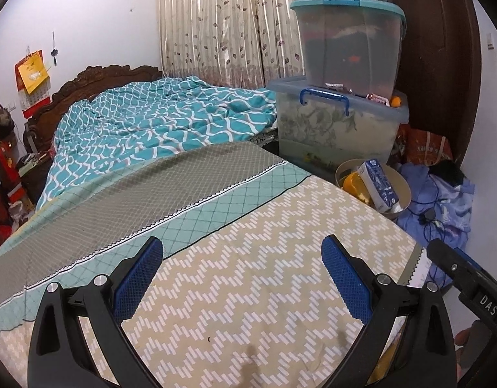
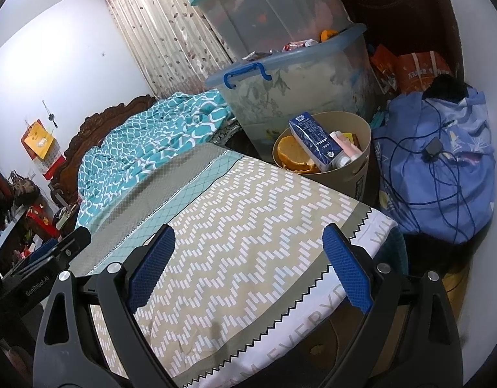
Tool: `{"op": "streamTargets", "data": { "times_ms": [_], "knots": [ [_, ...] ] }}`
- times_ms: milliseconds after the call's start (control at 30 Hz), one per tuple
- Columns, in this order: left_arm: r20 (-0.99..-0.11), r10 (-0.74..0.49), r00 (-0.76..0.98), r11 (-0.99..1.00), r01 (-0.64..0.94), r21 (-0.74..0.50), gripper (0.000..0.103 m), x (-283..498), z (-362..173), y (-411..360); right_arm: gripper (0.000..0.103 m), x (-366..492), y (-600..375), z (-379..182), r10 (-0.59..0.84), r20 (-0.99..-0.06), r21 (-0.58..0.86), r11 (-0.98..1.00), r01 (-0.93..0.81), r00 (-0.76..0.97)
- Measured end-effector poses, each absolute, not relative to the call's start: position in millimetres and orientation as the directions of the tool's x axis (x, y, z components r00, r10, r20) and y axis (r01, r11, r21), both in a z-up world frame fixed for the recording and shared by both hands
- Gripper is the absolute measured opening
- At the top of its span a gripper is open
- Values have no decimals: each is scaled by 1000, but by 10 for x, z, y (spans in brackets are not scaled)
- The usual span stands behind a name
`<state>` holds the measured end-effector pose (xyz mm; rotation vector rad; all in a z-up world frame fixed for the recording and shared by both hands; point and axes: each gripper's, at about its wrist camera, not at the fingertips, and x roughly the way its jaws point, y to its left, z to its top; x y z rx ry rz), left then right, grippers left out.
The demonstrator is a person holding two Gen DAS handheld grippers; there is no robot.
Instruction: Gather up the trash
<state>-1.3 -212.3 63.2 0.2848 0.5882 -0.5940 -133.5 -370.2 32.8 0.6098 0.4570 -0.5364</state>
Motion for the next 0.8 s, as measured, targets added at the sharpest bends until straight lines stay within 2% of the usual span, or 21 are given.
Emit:
{"op": "streamTargets", "data": {
  "times_ms": [800],
  "knots": [
    [-625,-412,663,800,592,102,94,-59,633,-2213,92,-1346,-3703,307,-319,-545,424,693,583,776]
  ]
}}
